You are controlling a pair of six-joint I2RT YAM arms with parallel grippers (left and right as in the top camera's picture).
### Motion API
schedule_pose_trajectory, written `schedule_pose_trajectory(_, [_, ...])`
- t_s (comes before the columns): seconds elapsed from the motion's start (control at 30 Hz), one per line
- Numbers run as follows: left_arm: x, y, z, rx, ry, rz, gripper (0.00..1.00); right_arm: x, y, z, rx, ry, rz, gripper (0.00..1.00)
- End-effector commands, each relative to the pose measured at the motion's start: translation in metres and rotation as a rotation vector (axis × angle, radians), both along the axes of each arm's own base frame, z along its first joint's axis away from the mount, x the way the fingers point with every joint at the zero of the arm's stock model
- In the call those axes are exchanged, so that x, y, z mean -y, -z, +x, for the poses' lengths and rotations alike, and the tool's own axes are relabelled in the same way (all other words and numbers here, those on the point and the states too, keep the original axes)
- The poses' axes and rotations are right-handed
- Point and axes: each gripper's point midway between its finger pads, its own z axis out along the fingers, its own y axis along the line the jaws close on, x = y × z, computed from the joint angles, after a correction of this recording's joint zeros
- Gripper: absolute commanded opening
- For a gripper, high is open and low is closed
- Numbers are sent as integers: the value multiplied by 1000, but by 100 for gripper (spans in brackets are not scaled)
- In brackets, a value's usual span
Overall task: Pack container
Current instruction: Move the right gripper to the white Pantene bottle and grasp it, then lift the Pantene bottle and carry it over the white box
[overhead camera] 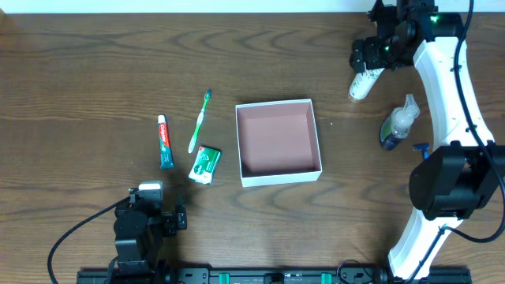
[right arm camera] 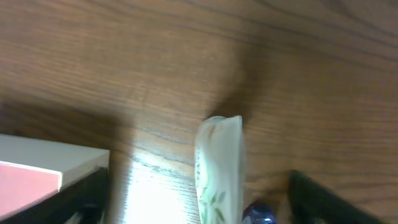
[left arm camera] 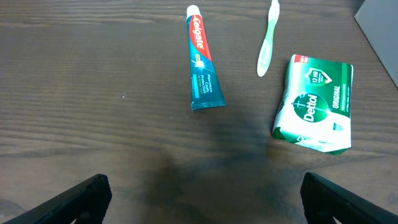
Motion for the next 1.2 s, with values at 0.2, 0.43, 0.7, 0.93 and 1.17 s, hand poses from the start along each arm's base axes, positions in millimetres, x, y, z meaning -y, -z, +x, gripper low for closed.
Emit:
schedule_pose_trajectory(0.2, [0, 3, 0, -2, -1, 2, 98, 9, 1, 1, -1, 14, -58, 58])
schedule_pose_trajectory(0.43, [0, 3, 0, -2, -1, 2, 98, 8, 4, 5, 7, 10, -59, 43])
schedule_pose_trajectory(0.7, [0, 3, 0, -2, -1, 2, 98, 8, 4, 6, 9, 10, -59, 5])
schedule_pose_trajectory(0.93, [-1, 3, 0, -2, -1, 2, 98, 6, -7, 13, 48, 50, -25, 1])
schedule_pose_trajectory(1.17, [0, 3, 0, -2, -1, 2, 98, -16, -84, 10, 177, -10, 88, 1])
